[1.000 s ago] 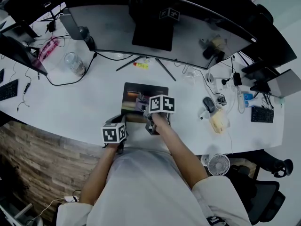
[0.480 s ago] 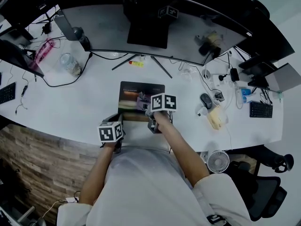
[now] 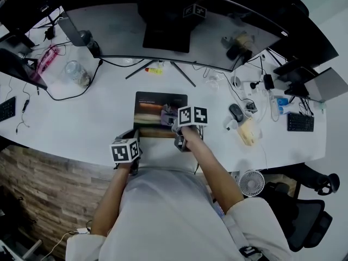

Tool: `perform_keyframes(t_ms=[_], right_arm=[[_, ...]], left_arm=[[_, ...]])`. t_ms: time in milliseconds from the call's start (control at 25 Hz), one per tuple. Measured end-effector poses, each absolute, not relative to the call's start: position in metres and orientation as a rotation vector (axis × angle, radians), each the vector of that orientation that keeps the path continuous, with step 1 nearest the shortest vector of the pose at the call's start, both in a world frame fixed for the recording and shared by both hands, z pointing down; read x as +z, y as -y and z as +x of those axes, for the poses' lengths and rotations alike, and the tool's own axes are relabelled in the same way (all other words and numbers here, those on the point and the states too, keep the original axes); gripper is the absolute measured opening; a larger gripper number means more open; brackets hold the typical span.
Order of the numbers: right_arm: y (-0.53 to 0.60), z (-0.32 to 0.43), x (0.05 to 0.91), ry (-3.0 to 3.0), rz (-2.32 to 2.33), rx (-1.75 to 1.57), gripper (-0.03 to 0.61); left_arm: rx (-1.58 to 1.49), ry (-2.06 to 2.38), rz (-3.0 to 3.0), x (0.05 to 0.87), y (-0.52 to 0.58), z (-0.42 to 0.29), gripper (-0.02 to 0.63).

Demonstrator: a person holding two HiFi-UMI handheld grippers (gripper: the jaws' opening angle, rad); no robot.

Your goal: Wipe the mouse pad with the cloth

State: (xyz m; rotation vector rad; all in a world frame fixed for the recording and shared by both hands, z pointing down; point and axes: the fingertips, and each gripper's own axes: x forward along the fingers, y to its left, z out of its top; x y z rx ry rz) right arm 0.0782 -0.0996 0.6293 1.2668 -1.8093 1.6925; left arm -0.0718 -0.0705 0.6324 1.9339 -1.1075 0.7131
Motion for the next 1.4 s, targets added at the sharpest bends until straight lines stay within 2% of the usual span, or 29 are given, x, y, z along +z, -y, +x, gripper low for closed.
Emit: perform_keyframes(t_ms=[1400], right_arm=[[0.076, 0.149, 0.631, 1.764, 1.33, 1.7, 0.189]], left_arm=[[0.703, 1.047, 1.931, 0.632, 0.069, -0.072, 0.0]])
